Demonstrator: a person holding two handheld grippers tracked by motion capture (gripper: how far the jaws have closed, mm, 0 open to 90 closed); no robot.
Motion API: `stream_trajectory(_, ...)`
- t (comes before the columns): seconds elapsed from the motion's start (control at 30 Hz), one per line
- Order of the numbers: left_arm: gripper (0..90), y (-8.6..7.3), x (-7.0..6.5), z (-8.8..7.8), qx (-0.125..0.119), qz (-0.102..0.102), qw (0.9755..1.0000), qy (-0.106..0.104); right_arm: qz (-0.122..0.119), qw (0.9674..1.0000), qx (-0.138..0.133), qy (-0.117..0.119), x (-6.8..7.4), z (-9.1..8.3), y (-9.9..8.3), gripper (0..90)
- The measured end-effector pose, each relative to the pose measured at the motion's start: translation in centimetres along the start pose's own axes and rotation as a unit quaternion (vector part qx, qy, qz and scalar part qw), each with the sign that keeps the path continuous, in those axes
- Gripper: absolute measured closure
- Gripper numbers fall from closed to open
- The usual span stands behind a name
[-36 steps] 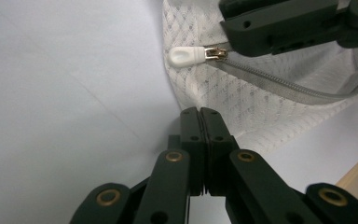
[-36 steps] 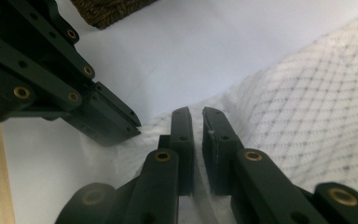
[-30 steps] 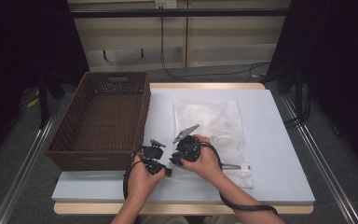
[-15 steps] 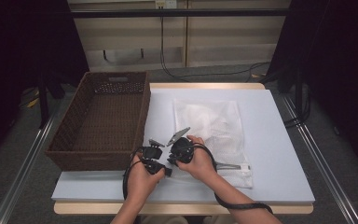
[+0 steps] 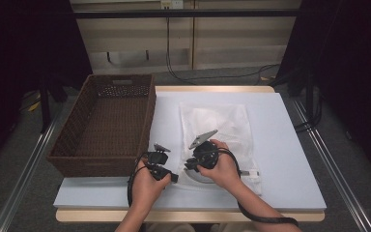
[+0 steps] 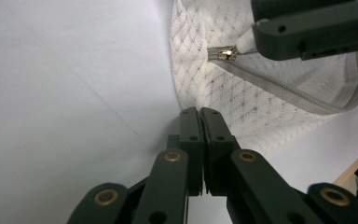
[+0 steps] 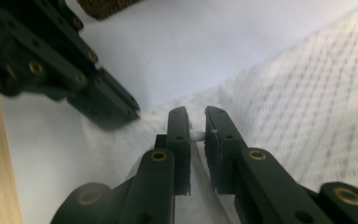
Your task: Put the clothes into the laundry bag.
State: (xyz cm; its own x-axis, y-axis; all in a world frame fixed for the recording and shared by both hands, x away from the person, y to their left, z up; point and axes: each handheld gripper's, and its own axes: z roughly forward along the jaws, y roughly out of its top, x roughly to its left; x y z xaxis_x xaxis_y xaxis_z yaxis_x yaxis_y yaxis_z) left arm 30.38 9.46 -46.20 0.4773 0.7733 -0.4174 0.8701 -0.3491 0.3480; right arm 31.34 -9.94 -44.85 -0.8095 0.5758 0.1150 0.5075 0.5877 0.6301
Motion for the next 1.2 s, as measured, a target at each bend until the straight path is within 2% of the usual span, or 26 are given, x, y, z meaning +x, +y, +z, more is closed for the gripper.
stream_trajectory(0.1,85.8,0.1,0.0,0.0,-0.003,-0.002,1.0000,0.001,0.004,1.0000,0.007,0.000,-0.2,-0.2,-0.9,81.1)
stream_trajectory(0.2,79.8,0.2,0.0,-0.3,-0.006,-0.002,1.0000,0.002,0.015,0.9999,0.004,0.005,-0.5,-0.2,-1.5,80.0)
stream_trajectory(0.27,78.5,0.5,0.0,-0.8,-0.009,0.012,0.9999,-0.001,0.017,0.9998,0.005,0.006,-0.7,-0.2,-1.7,78.2)
stream_trajectory(0.3,77.1,0.6,-0.1,-0.9,-0.018,0.012,0.9998,0.000,0.024,0.9997,0.004,0.009,-0.7,-0.2,-1.8,78.5)
stream_trajectory(0.37,75.6,1.0,-0.4,-0.8,-0.024,0.022,0.9995,-0.001,0.023,0.9997,0.008,0.009,-0.8,-0.1,-1.9,78.6)
stream_trajectory(0.47,70.7,1.5,-0.6,-0.2,-0.022,0.044,0.9988,0.005,0.017,0.9998,0.008,0.008,-0.9,0.0,-1.9,81.0)
stream_trajectory(0.57,69.1,1.8,-0.8,0.5,-0.016,0.051,0.9986,0.003,0.022,0.9997,0.011,0.009,-0.9,0.0,-2.0,80.3)
stream_trajectory(0.6,69.2,1.8,-0.7,0.8,-0.011,0.053,0.9985,0.009,0.024,0.9996,0.011,0.009,-0.9,0.0,-2.1,80.3)
stream_trajectory(0.7,72.9,2.0,-0.8,0.9,-0.011,0.059,0.9982,0.007,0.023,0.9996,0.011,0.011,-1.0,0.1,-2.1,79.9)
stream_trajectory(0.8,84.9,1.9,-0.8,1.1,-0.006,0.061,0.9980,0.010,0.029,0.9994,0.011,0.016,-1.0,0.0,-2.1,77.9)
stream_trajectory(0.83,84.9,1.9,-0.8,1.1,-0.007,0.059,0.9982,0.011,0.031,0.9993,0.009,0.018,-1.0,0.0,-2.0,77.7)
stream_trajectory(0.87,89.2,1.8,-0.7,1.1,-0.005,0.051,0.9987,0.008,0.037,0.9990,0.007,0.024,-0.9,-0.3,-1.9,76.9)
stream_trajectory(0.93,89.6,1.8,-0.8,1.1,-0.014,0.043,0.9989,0.007,0.045,0.9985,0.004,0.030,-0.9,-0.4,-1.8,76.3)
stream_trajectory(1.0,89.9,1.8,-0.8,0.8,-0.013,0.052,0.9985,0.009,0.055,0.9978,0.010,0.035,-0.8,-0.5,-1.8,75.8)
stream_trajectory(1.07,90.0,1.7,-0.8,0.5,-0.022,0.047,0.9986,0.012,0.066,0.9967,0.005,0.046,-0.9,-0.4,-1.8,72.2)
stream_trajectory(1.13,90.0,1.7,-0.8,0.3,-0.023,0.048,0.9985,0.012,0.089,0.9946,0.010,0.054,-0.8,-0.5,-1.8,72.4)
stream_trajectory(1.2,90.0,1.6,-0.7,0.3,-0.024,0.049,0.9984,0.012,0.089,0.9944,0.005,0.057,-1.0,-0.4,-1.9,71.6)
